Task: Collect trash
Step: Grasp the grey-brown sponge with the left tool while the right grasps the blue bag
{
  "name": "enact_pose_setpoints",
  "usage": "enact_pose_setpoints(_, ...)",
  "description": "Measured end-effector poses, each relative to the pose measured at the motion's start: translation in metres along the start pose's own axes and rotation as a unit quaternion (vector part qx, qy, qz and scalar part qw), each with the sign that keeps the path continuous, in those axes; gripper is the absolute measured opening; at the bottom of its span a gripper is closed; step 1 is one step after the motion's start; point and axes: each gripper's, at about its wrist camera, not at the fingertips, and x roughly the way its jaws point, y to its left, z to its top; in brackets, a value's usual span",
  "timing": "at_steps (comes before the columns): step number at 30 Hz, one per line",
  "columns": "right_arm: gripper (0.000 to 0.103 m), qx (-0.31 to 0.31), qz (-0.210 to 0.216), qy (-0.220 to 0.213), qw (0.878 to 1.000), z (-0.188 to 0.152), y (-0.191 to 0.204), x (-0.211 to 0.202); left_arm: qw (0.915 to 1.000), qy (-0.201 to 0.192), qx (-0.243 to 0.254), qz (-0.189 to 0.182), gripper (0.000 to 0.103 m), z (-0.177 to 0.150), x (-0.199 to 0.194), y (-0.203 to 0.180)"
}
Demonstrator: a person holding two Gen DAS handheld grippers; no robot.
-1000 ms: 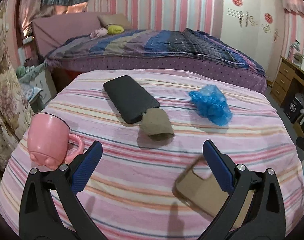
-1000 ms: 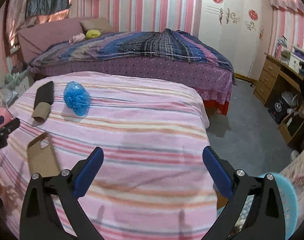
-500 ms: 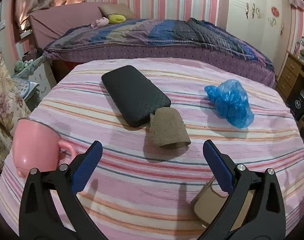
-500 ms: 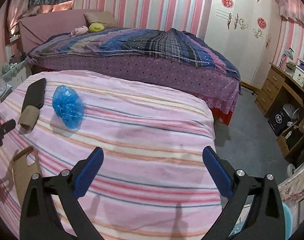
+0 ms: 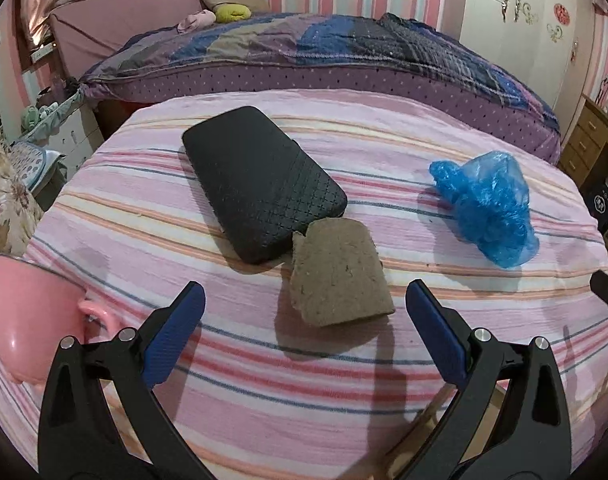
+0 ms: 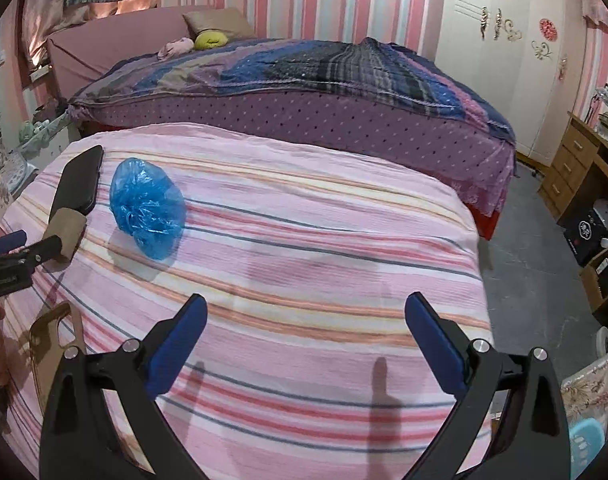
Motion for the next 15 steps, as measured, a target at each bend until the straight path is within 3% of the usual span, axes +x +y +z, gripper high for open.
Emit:
enact_pose_setpoints(7,0.097,-0.017,0.016,0.010,1.000,0.006,0.020,0.021,0.9996,0.026,0.008,-0.010,0.093,0.003,0.018,-0.006)
enact_pose_setpoints(11,0.097,-0.036,0.028,0.014,0.999,0.012,0.032,0.031,0.9996,0.024,0.011,-0.013,0.073,0.005,0.020,-0.005)
enact_pose_setpoints(15,0.097,-0.046,0.038,0.014,0.998,0.015,0.042,0.037,0.9987,0.019,0.023,-0.040,0.052,0.006,0.015,-0.008)
